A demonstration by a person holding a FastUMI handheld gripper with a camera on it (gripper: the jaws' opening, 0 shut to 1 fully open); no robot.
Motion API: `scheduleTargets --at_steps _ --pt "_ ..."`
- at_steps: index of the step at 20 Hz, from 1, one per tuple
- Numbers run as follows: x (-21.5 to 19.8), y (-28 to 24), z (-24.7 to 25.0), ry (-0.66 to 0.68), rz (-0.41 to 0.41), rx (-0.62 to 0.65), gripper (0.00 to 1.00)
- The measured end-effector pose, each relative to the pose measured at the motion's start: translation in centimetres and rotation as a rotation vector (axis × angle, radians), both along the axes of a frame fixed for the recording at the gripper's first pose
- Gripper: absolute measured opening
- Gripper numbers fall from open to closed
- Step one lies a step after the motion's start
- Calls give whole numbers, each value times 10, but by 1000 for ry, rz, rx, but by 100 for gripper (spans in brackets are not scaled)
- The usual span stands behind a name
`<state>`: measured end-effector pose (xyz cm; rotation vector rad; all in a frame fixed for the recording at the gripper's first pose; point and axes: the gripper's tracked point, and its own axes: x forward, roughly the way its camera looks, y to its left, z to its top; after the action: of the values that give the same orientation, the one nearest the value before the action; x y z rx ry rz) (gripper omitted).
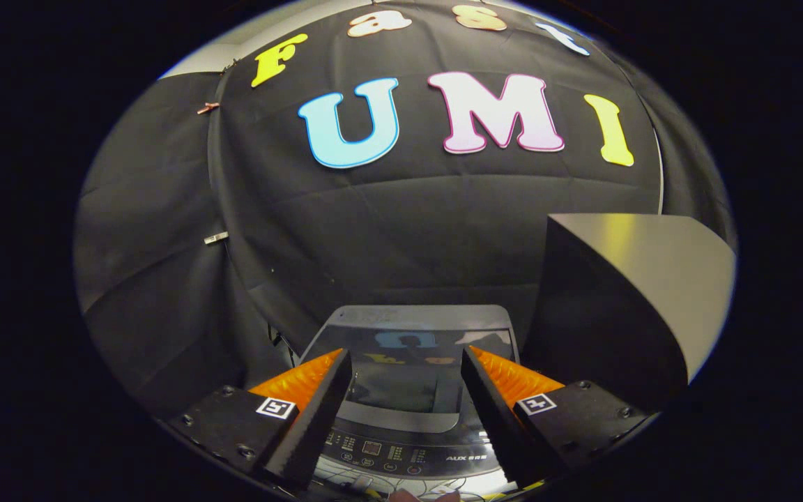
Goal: Put the clothes into the washing machine and then close the washing machine lid.
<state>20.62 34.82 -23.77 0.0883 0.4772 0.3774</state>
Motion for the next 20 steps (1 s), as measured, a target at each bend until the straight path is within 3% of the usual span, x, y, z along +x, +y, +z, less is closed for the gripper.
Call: scheduleTargets --at_steps 8,20 --pt "-24 -10 66 -189 34 -38 99" --pt "-61 -38 125 -295 6 -25 99"
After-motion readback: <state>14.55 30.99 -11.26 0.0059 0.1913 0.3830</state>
